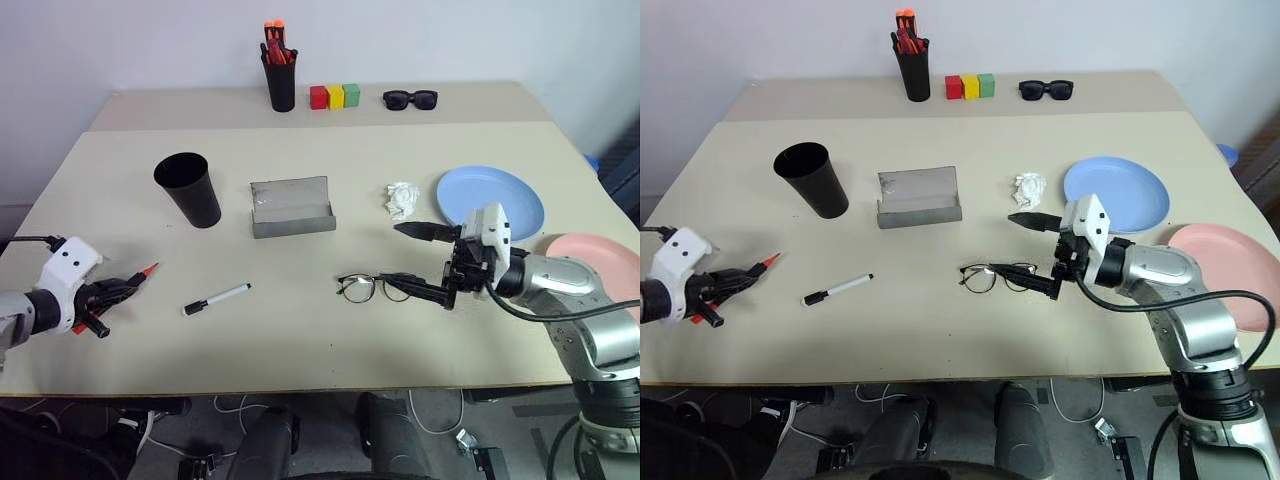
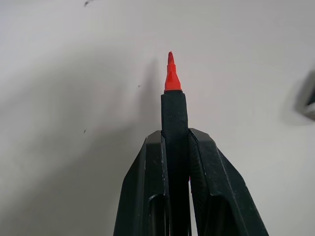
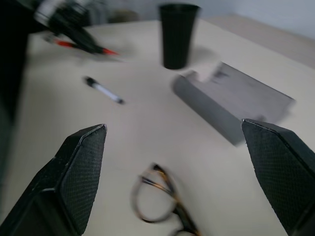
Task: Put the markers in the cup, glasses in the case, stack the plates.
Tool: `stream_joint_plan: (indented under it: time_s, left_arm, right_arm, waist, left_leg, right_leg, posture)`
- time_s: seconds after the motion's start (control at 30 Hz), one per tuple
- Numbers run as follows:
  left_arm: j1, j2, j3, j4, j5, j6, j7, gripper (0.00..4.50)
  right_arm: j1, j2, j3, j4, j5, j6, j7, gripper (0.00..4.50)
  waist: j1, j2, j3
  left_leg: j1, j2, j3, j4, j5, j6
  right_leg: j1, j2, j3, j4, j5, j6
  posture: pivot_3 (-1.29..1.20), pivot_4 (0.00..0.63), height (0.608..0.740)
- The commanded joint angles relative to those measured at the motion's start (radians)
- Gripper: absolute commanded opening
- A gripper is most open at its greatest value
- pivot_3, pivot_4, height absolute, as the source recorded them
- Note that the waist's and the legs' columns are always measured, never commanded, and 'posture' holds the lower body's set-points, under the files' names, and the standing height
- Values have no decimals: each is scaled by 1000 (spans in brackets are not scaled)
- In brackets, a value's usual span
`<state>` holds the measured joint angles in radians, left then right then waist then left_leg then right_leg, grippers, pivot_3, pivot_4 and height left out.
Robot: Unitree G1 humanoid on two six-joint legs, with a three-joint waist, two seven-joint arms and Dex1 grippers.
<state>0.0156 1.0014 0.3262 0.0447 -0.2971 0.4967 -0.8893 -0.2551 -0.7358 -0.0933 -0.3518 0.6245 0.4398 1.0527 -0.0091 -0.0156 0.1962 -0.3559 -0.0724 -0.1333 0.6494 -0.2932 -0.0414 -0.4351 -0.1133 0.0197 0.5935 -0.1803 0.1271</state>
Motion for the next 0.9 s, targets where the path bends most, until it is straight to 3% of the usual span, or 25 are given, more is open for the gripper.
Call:
stream_joint_plan:
  time_s: [0.03, 0.27, 0.47, 0.57, 0.8, 0.9]
  left_arm:
    - [-29, -19, 2, 37, 26, -47, 31, 33]
    - [-75, -73, -34, 87, 59, -90, 73, 33]
    - [-56, -28, -80, 94, 81, -44, 22, 2904]
    - [-126, 9, -103, 119, 69, 9, -16, 4449]
    - [-309, 124, -281, 122, 67, 216, -221, 4486]
    - [-376, 128, -346, 149, 86, 250, -254, 4486]
  right_arm:
    - [18, -17, -26, -75, 58, 10, 32, 4500]
    - [32, -8, -10, -84, 49, -9, 33, 4500]
    - [51, -16, -4, -86, 39, -12, 33, 4500]
    - [49, -13, -3, -82, 54, 6, 29, 4500]
    - [28, 22, 29, -69, 30, -6, 2, 4500]
    - [31, 28, 28, -72, 24, -10, -9, 4500]
  waist:
    - [-2, -1, 0]
    - [-3, -1, 0]
    - [-3, -1, -1]
    - [-2, 0, -1]
    - [-5, -1, -1]
    - [-8, -1, 0]
  left_leg:
    - [0, 0, 0, 0, 0, 0]
    - [0, 0, 0, 0, 0, 0]
    - [0, 0, 0, 0, 0, 0]
    - [1, 0, 1, 0, 0, 0]
    - [0, -1, 0, 0, 0, 0]
    - [0, -1, 1, -1, 0, 0]
  right_leg:
    - [0, 0, 0, 0, 0, 0]
    - [0, 0, 0, 0, 0, 0]
    - [0, 0, 0, 0, 0, 0]
    - [0, 0, 0, 0, 0, 0]
    - [0, 0, -1, 1, 0, 0]
    - [-1, 1, 0, 1, 0, 0]
  posture:
    - [0, 150, 740]
    - [0, 150, 740]
    - [0, 150, 740]
    - [0, 150, 740]
    - [0, 150, 740]
    - [0, 150, 740]
